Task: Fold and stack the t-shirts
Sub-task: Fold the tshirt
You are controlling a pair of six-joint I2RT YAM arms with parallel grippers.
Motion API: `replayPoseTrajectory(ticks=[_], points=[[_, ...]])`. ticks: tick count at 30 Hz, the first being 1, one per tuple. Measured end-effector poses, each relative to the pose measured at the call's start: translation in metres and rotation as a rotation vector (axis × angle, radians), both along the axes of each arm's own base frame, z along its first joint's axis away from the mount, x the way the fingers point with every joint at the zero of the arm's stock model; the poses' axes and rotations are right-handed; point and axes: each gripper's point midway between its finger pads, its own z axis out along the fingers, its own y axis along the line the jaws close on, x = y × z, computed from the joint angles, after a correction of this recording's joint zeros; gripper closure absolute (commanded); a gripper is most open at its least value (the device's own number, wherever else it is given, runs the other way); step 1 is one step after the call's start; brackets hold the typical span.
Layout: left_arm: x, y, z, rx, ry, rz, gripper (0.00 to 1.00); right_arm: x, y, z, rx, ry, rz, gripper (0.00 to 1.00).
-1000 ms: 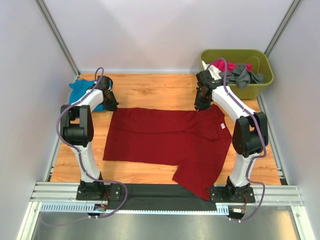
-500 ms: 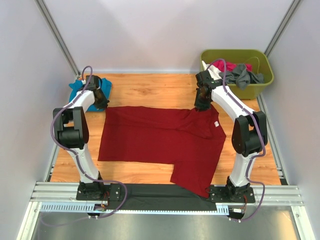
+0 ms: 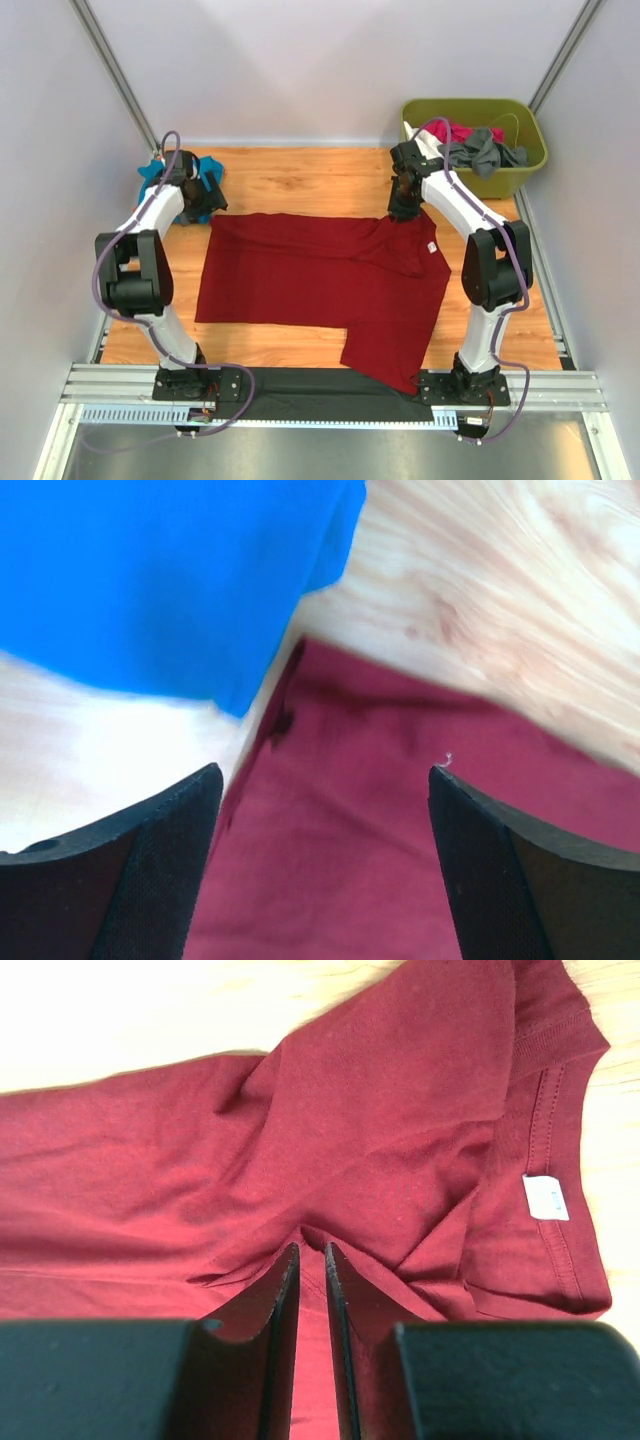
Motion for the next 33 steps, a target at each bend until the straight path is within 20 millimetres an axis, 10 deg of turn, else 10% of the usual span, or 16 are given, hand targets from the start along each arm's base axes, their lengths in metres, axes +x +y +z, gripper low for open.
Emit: replayPoseTrajectory(ticks=[5, 12, 26, 33], points=[[-0.044, -0.007, 0.014, -0.007, -0.009, 0.012, 0.26, -0.005, -0.001, -0.008, 0.000, 0.019, -0.007, 0.82], [-0.092, -0.017, -0.030, -0.055, 0.136, 0.050, 0.47, -0.015, -0.004, -0.019, -0.009, 0.050, -0.009, 0.82], [-0.063, -0.001, -0.050, -0.017, 0.125, 0.188, 0.45, -0.025, -0.008, -0.012, -0.011, 0.036, -0.012, 0.81], [-0.054, 0.005, -0.056, -0.002, 0.104, 0.230, 0.72, -0.027, -0.015, -0.018, -0.047, 0.050, -0.035, 0.81]])
